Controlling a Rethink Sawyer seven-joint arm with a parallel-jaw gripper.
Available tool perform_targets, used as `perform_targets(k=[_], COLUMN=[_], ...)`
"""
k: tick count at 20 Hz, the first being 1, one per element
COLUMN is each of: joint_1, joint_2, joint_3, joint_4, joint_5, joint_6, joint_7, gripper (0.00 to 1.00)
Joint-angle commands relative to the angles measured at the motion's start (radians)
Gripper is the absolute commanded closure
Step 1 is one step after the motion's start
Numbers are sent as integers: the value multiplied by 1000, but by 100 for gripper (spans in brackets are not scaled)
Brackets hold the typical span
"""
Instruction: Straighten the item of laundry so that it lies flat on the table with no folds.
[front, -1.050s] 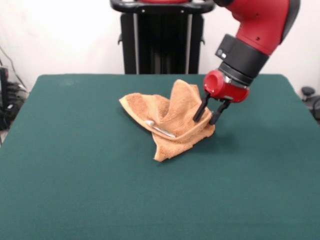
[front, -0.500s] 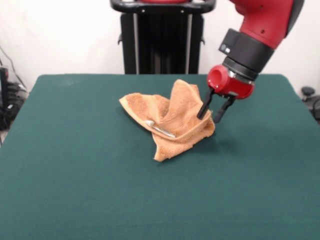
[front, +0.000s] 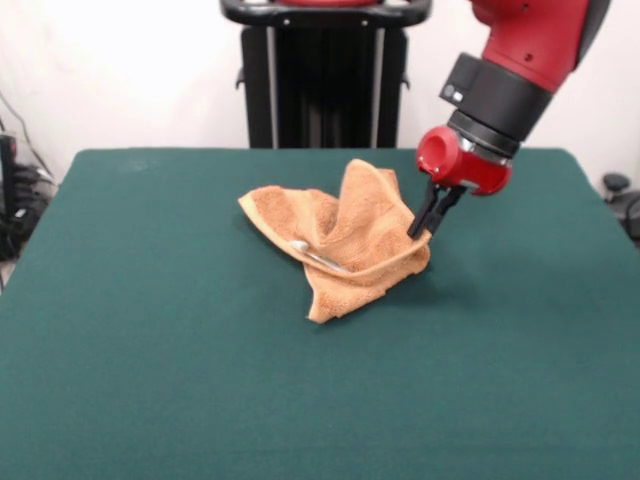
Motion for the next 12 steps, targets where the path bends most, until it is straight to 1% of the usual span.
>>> perform_targets(k=[1,8,12], joint_1=[23,27,31], joint_2=[37,43,42], joint_3=[117,108,103], joint_4=[-16,-22,-19], joint_5=[-18,-18,-22], joint_6=[140,163,139], joint_7=[101,106,115], gripper=[100,100,100])
